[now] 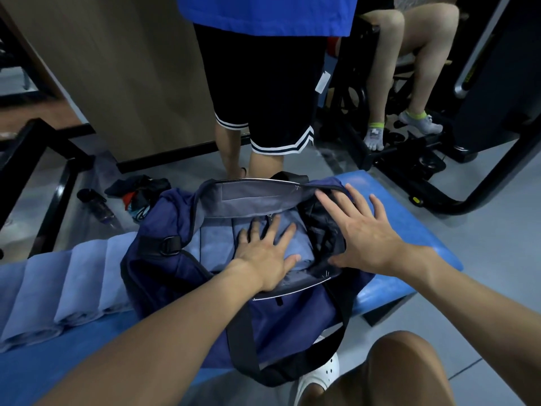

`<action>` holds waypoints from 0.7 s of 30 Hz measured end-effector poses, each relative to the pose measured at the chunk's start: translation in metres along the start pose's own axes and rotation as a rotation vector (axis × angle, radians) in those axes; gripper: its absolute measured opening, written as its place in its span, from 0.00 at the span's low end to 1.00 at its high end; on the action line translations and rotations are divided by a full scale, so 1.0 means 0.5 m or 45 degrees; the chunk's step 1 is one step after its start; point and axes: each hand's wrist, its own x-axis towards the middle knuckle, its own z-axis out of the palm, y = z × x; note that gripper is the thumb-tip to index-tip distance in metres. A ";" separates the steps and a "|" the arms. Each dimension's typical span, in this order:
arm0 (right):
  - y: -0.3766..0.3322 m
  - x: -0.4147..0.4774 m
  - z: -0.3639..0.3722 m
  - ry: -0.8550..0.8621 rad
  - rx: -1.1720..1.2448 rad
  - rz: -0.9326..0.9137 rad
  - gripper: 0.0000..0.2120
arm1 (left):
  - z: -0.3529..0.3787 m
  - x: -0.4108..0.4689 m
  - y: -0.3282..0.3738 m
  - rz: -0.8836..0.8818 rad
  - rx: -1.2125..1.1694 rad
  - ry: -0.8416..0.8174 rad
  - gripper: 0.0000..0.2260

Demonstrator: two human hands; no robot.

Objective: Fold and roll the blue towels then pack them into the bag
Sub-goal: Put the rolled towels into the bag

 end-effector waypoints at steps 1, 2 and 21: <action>-0.001 0.000 0.000 -0.013 -0.008 0.000 0.62 | -0.005 -0.006 -0.001 0.015 0.009 -0.017 0.30; -0.004 0.000 -0.001 -0.025 -0.016 -0.003 0.61 | -0.012 -0.015 -0.002 0.033 0.015 -0.028 0.30; -0.431 0.035 -0.093 0.430 0.343 -0.565 0.12 | -0.068 -0.352 -0.282 -0.184 -0.259 0.997 0.14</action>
